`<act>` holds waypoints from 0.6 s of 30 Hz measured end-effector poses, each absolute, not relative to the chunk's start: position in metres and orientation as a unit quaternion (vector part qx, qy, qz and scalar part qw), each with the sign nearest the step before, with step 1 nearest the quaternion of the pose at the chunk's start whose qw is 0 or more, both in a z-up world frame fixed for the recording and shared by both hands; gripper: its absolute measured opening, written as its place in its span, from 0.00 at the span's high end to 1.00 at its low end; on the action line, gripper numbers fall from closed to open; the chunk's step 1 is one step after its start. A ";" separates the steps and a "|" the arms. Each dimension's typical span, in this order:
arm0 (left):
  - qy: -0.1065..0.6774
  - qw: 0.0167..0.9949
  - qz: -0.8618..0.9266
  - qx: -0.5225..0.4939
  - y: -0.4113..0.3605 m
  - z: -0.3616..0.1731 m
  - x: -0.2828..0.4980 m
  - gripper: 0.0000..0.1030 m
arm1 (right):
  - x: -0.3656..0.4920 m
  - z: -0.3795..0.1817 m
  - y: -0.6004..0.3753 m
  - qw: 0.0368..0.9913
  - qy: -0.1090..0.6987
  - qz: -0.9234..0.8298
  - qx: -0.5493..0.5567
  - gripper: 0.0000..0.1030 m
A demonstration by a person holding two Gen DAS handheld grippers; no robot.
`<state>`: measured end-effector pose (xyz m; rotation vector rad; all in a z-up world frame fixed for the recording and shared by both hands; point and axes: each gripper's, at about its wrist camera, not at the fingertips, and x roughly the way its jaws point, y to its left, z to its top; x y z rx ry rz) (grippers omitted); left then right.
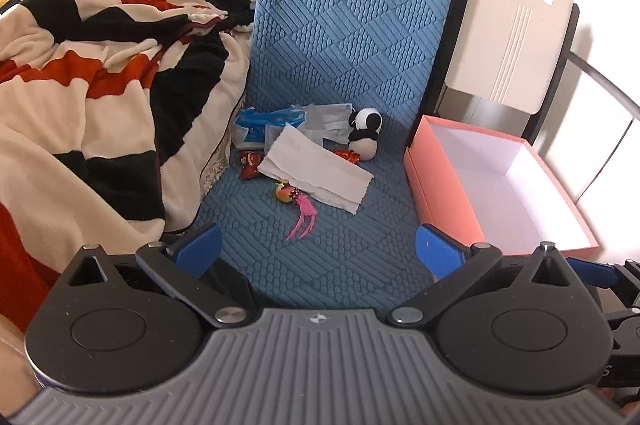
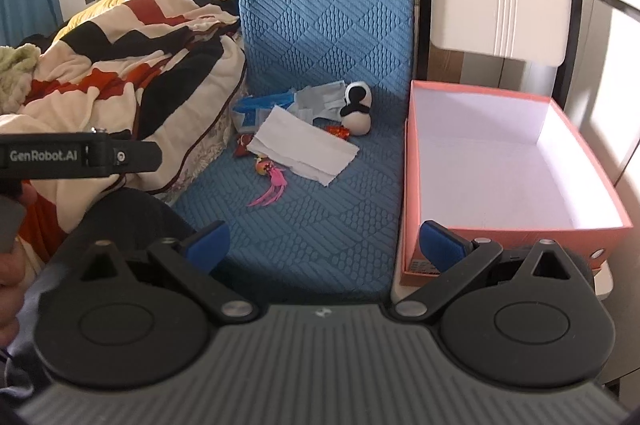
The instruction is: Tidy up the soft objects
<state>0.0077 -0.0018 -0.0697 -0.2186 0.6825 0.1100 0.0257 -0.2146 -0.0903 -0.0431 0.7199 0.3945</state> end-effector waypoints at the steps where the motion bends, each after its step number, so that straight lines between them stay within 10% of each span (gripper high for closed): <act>1: 0.336 0.934 0.052 -0.105 -0.002 -0.072 0.011 0.00 | 0.028 -0.092 -0.214 0.916 0.352 0.190 -0.021 0.00; 18: 0.362 0.925 0.046 -0.110 0.010 -0.103 0.066 0.00 | 0.078 -0.114 -0.208 0.919 0.351 0.178 -0.021 0.00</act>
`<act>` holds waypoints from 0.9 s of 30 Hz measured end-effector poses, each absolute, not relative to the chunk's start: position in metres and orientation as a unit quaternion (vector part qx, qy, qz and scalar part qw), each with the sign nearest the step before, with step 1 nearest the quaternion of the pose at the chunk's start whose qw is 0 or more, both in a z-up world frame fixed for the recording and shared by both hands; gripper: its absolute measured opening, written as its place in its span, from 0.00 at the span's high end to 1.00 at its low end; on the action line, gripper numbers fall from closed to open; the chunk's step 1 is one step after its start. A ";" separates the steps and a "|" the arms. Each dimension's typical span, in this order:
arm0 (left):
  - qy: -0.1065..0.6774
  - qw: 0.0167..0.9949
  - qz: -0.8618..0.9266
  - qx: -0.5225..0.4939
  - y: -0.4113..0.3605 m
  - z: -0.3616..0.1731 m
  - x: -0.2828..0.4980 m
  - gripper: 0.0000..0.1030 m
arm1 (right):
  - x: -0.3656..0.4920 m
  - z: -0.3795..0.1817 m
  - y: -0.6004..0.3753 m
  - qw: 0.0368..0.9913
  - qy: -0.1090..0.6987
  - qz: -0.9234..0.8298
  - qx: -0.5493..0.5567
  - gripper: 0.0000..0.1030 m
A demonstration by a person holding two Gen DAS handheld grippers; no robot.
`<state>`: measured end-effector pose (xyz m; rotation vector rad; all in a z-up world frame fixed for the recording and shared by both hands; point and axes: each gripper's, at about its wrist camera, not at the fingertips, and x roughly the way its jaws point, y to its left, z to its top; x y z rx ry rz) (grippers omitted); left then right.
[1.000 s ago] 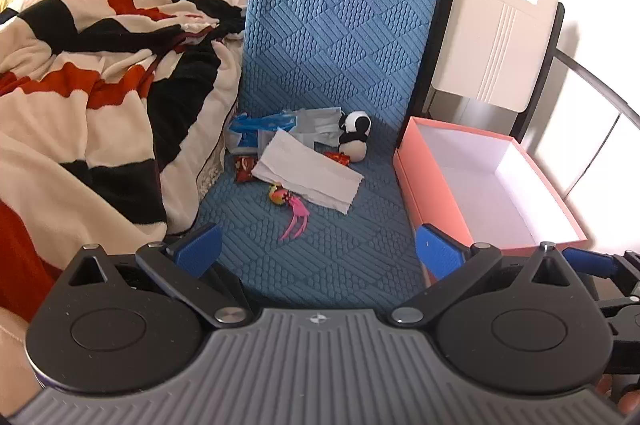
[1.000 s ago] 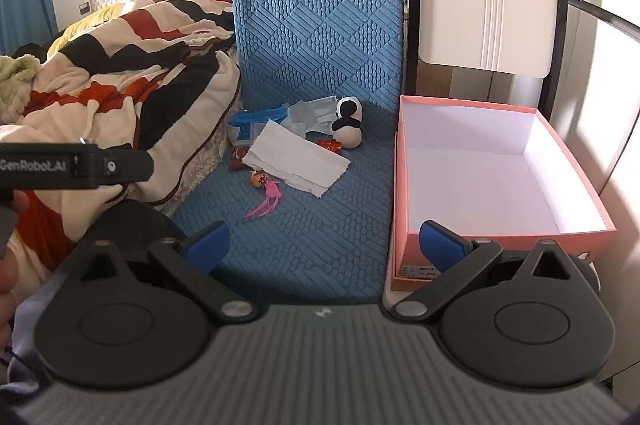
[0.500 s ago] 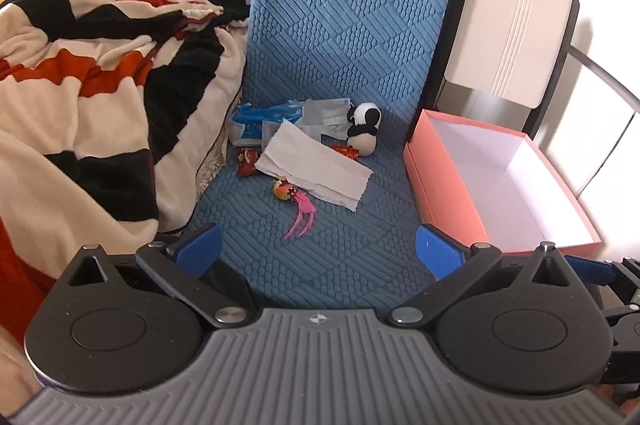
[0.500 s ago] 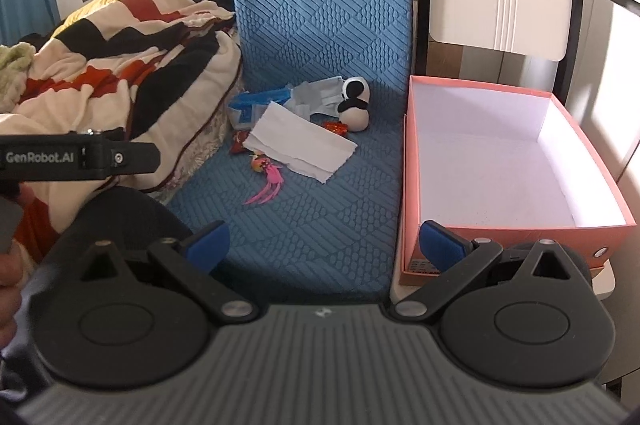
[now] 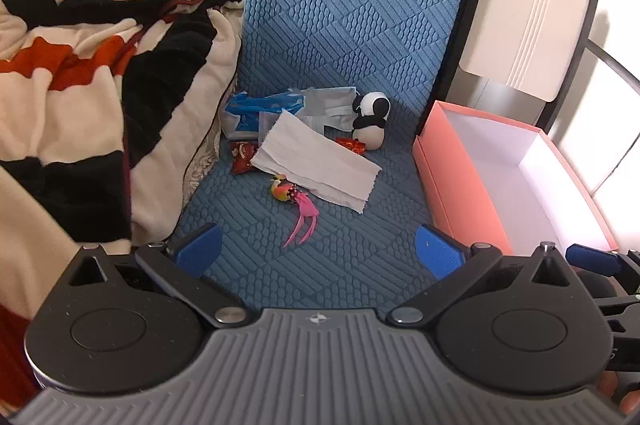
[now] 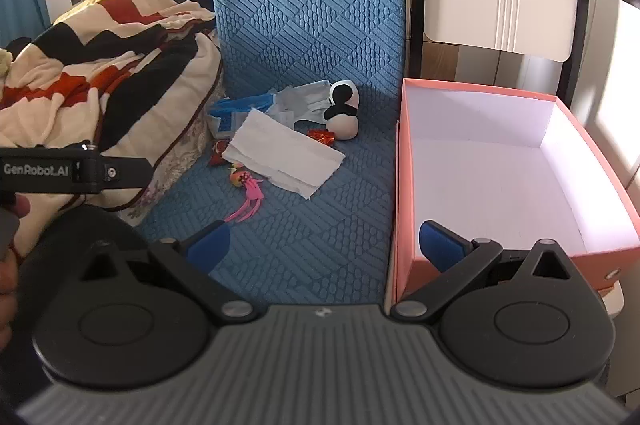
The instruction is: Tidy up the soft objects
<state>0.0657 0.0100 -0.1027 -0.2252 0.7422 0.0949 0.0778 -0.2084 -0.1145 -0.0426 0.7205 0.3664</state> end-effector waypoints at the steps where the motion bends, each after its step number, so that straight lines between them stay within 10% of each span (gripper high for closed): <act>1: 0.364 0.924 0.045 -0.111 0.011 -0.105 0.070 0.00 | 0.081 -0.116 -0.208 0.919 0.350 0.179 -0.021 0.00; 27: 0.379 0.908 0.053 -0.171 0.036 -0.137 0.171 0.00 | 0.169 -0.162 -0.180 0.923 0.326 0.201 -0.028 0.02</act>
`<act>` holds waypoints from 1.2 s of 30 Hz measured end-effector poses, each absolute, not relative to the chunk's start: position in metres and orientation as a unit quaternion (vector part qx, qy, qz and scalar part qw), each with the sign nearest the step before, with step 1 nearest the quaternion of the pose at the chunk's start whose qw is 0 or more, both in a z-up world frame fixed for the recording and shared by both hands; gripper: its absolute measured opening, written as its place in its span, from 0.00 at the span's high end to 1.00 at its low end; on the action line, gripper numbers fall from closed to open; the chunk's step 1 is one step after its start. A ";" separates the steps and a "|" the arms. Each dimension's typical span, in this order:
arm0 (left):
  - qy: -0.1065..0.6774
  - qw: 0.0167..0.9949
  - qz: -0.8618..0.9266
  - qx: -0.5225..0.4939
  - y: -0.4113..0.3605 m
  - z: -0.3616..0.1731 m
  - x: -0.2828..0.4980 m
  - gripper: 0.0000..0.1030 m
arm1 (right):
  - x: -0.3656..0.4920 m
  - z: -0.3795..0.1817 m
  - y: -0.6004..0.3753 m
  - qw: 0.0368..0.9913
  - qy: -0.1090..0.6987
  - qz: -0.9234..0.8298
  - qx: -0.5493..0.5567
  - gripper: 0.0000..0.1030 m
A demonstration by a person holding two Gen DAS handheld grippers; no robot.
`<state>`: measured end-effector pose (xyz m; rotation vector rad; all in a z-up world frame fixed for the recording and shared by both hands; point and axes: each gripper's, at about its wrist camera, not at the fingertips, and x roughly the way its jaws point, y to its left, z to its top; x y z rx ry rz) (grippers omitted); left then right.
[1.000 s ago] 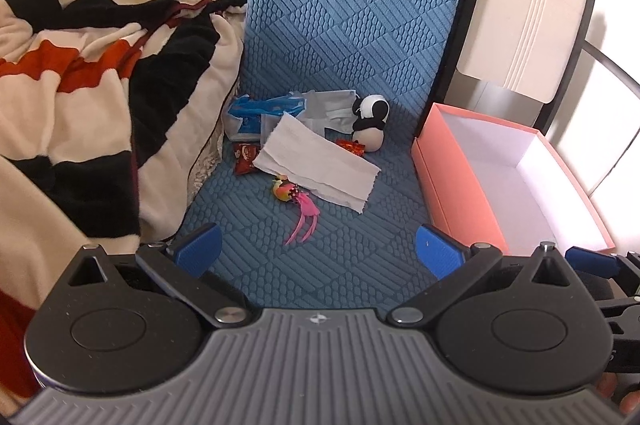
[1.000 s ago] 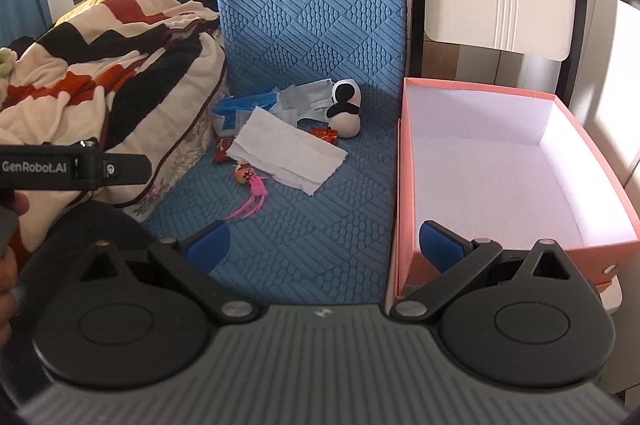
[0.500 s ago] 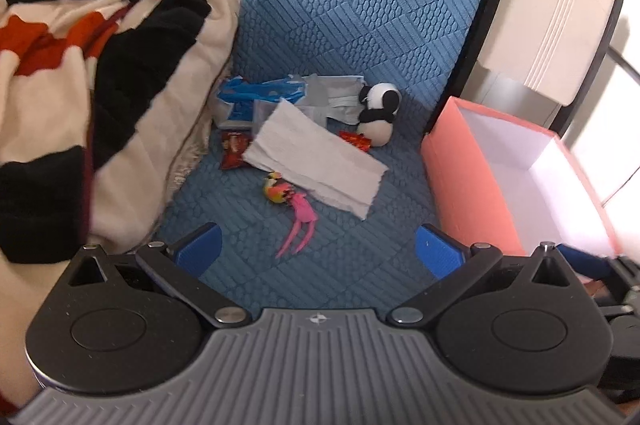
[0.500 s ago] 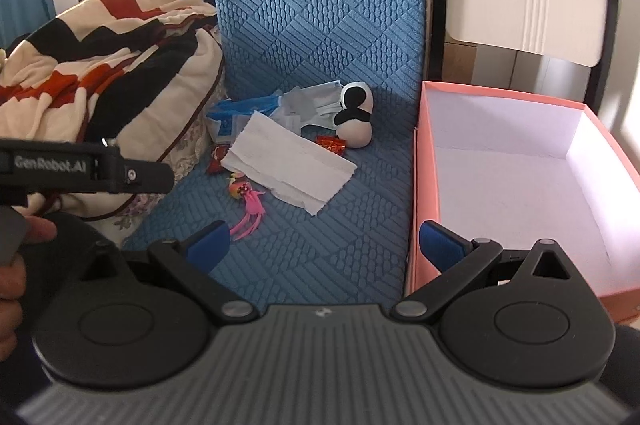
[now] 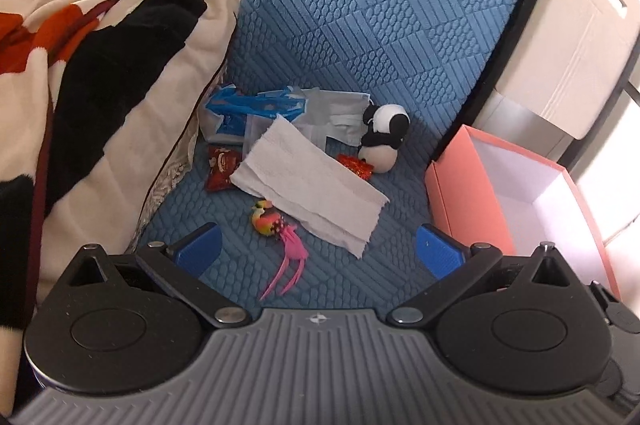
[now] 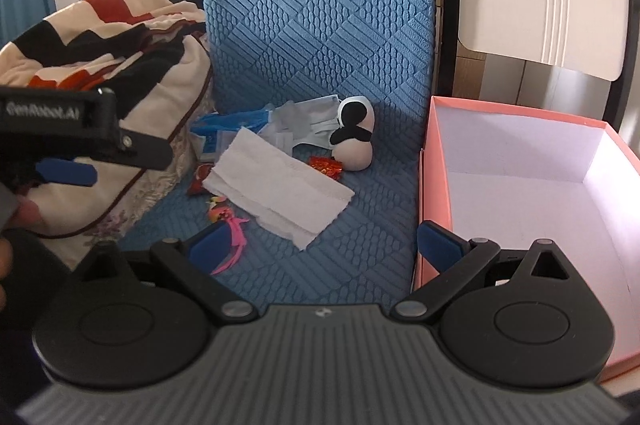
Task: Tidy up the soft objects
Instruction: 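Move the right gripper down onto the white paper towel and close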
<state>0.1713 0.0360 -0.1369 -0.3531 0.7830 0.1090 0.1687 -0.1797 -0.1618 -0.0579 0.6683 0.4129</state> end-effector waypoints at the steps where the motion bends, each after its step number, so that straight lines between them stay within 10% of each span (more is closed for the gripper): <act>1: 0.381 0.907 0.054 -0.171 0.037 -0.138 0.175 0.00 | 0.172 -0.163 -0.178 0.923 0.325 0.202 -0.028 0.02; 15: 0.427 0.881 0.052 -0.196 0.050 -0.159 0.232 0.00 | 0.211 -0.184 -0.153 0.910 0.326 0.253 -0.041 0.10; 23: 0.466 0.853 0.085 -0.218 0.065 -0.188 0.263 0.19 | 0.244 -0.209 -0.131 0.893 0.365 0.261 -0.039 0.35; 36: 0.488 0.807 0.133 -0.304 0.087 -0.238 0.293 0.35 | 0.278 -0.247 -0.098 0.874 0.384 0.290 -0.074 0.37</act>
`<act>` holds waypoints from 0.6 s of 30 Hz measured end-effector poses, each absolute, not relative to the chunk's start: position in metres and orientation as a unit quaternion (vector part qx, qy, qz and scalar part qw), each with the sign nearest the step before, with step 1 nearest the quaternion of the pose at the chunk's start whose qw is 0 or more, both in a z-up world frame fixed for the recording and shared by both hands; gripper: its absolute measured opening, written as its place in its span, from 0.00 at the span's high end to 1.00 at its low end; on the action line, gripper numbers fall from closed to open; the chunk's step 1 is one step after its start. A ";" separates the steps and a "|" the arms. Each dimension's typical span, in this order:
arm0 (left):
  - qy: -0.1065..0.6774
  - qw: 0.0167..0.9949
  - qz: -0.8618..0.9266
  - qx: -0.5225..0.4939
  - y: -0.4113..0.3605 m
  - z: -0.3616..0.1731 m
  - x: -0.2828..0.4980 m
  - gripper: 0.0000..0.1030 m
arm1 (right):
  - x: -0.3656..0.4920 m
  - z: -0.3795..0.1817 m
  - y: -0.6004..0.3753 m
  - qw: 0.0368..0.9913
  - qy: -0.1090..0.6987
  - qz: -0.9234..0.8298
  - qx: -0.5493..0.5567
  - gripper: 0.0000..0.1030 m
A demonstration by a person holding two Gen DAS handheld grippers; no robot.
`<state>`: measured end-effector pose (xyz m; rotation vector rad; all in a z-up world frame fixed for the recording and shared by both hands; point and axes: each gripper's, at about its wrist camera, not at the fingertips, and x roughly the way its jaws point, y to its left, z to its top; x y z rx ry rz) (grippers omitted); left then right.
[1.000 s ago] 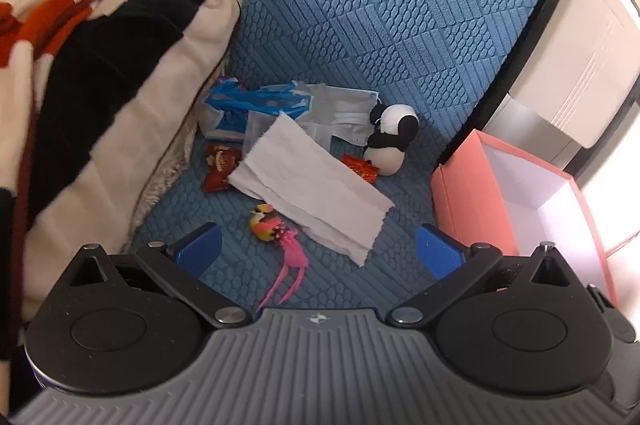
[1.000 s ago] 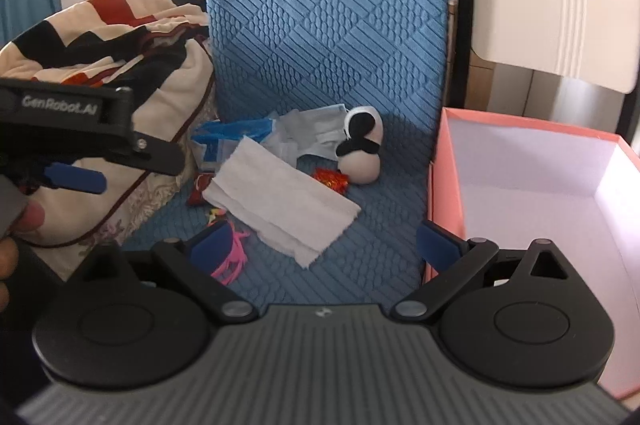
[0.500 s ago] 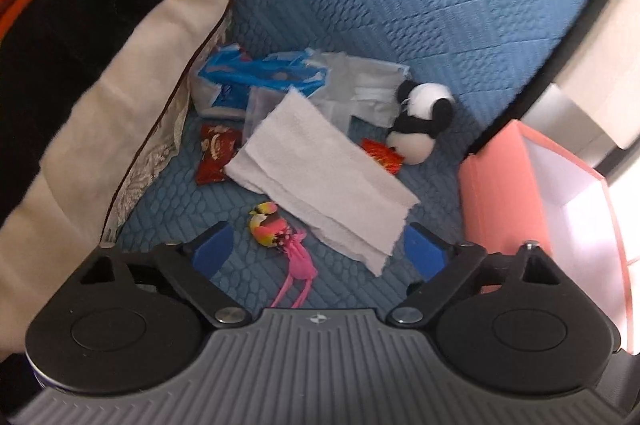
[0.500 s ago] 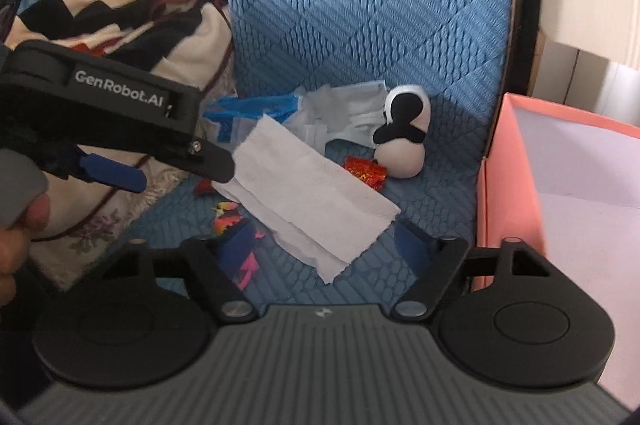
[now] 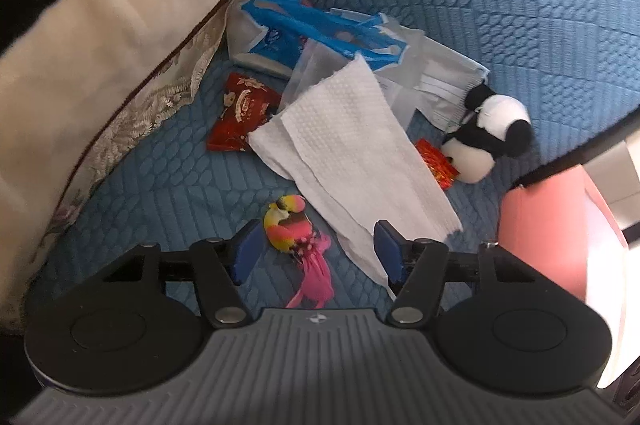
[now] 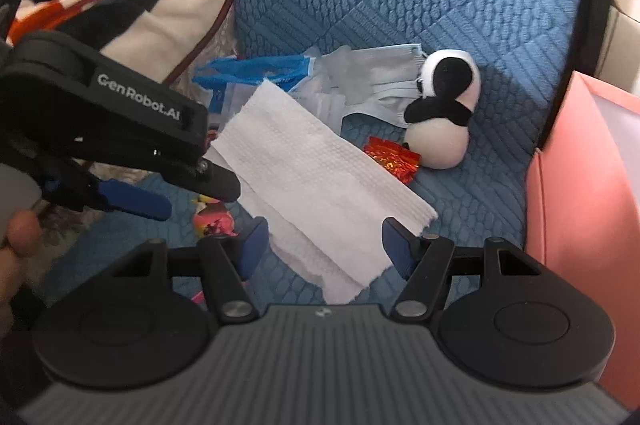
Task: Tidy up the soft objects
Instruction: 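Move the right gripper down onto the white paper towel and close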
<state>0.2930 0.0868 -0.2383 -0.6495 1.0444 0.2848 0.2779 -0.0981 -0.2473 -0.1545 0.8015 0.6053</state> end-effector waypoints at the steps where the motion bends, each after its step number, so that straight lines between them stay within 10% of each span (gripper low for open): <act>1: 0.488 0.806 0.136 -0.305 0.087 -0.242 0.295 0.35 | 0.281 -0.251 -0.096 0.873 0.385 0.289 -0.081 0.37; 18: 0.493 0.821 0.131 -0.255 0.083 -0.273 0.304 0.43 | 0.299 -0.281 -0.090 0.859 0.416 0.284 -0.092 0.37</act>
